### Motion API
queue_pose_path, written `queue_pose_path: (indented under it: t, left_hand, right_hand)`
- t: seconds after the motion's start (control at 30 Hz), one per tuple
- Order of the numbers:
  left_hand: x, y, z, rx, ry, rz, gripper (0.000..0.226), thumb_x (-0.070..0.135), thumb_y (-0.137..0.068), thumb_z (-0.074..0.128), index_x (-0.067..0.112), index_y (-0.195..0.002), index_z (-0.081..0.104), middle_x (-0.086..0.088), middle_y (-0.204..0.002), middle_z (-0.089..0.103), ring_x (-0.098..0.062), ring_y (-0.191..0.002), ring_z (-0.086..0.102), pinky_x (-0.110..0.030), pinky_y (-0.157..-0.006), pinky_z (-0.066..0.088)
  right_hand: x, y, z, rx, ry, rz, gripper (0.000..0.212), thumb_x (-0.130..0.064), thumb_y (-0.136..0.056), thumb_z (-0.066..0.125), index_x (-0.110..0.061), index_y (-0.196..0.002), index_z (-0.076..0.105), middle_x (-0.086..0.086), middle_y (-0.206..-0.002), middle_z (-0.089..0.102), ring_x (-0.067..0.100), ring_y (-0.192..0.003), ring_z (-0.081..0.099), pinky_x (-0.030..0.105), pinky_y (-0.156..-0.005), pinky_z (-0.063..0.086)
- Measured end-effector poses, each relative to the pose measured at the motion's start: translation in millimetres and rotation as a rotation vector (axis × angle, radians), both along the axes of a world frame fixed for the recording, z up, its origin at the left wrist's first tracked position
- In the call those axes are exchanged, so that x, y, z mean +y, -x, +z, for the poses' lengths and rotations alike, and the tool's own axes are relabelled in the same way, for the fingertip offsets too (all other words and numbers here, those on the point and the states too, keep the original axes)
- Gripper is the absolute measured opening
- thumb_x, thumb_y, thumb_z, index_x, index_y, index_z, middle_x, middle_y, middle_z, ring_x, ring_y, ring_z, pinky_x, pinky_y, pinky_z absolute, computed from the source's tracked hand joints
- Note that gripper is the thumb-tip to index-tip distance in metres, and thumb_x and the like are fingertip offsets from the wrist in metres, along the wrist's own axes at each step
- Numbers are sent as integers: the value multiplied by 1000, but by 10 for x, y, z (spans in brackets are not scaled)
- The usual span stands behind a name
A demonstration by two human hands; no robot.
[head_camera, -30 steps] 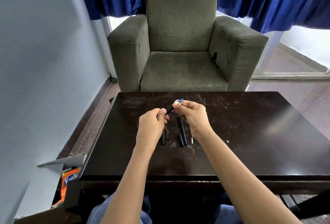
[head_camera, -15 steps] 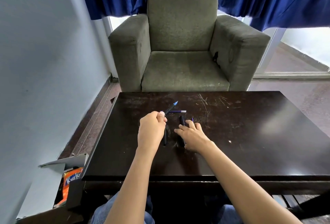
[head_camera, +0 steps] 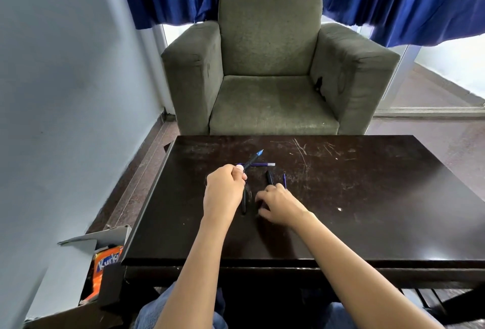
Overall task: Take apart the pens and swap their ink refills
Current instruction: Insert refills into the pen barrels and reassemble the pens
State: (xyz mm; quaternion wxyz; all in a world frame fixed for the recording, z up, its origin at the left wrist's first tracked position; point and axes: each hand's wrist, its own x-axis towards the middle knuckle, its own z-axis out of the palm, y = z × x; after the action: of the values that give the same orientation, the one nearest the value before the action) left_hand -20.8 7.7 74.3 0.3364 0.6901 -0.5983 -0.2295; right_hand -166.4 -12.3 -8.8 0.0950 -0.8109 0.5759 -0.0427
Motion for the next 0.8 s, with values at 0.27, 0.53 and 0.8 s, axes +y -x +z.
queue_pose_path:
  t: [0.27,0.53,0.8]
  left_hand:
    - [18,15,41,168,-20,-59,36,25,-101,40,12,-85,69,9,-74,64,-1,-66,55,-7,-60,37]
    - [37,55,64,216,-99,-151,37,29,-101,40,14,-87,70,9,-70,64,-2,-61,52,-16,-67,42]
    - [58,78,81,198,-126,-202,37,28,-102,39,12,-90,70,8,-73,63,-3,-62,51,-16,-67,41]
  right_hand:
    - [-118,-39,600,-1392,-133,-557,33,-25,-103,35,-6,-82,52,13,-75,65,17,-59,63,23,-54,54]
    - [-74,184,930,-2110,-265,-524,17,-8,-102,39,1,-95,52,20,-93,65,28,-76,73,40,-72,61]
    - [-56,175,945,-2081,-270,-497,16,-10,-102,40,-2,-102,54,16,-97,69,29,-91,71,43,-89,55]
